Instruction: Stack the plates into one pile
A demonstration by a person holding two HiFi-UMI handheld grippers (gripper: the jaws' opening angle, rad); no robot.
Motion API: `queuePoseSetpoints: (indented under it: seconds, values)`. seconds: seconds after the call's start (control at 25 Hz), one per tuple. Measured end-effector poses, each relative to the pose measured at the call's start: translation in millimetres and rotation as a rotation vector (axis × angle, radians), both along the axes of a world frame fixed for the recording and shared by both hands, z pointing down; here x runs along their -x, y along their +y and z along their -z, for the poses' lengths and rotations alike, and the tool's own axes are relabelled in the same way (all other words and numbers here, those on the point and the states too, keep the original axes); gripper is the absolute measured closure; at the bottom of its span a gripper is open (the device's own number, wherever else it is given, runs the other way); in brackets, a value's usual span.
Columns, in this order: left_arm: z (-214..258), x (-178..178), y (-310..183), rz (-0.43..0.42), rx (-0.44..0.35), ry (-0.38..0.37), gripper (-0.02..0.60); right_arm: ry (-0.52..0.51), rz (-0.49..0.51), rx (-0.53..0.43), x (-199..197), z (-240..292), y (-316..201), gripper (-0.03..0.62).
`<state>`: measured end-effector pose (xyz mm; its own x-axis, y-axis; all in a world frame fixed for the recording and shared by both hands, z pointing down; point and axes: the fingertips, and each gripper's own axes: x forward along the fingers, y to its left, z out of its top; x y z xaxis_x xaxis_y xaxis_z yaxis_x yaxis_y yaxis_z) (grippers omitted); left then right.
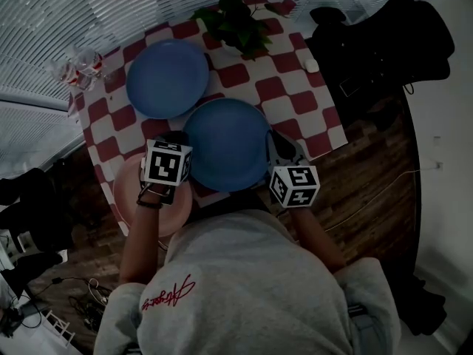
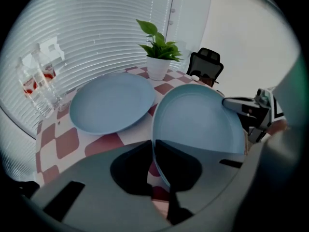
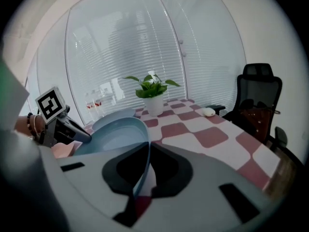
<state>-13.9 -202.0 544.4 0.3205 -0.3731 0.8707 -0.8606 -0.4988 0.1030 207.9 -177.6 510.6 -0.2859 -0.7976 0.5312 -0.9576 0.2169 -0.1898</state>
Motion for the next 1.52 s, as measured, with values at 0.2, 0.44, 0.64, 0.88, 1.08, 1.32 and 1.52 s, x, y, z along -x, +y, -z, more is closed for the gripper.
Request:
queuePoseSetpoints:
  seconds: [0.2, 0.44, 0.64, 0.88, 1.08, 1.32, 1.52]
  values:
    - [18, 5, -4, 0.08, -0.042, 0.057, 0.549, 0.032, 0.037, -0.053, 4, 20, -19, 0.574]
    - [46, 17, -11, 0.165, -0.077, 0.137, 0.552, -0.024, 0.049, -0.059, 13, 29, -30, 0.576]
    - [62, 32, -16, 0.216, -0.149, 0.118, 0.551, -0.039, 0.093, -0.088, 27, 43, -47, 0.574]
    - [83, 54, -24, 0.298, -0.231, 0.166, 0.552, -0.061, 0.169, -0.123, 50, 59, -75, 0.574]
    - [90, 84, -26, 0.409, -0.283, 0.155, 0.552, -0.076, 0.25, -0.146, 84, 69, -99, 0.574]
    - [96, 101, -25, 0.488, -0.314, 0.169, 0.552, -0.107, 0.314, -0.156, 107, 77, -123, 0.572]
    - [94, 106, -22, 0.529, -0.322, 0.179, 0.552, -0.14, 0.344, -0.151, 117, 79, -134, 0.565]
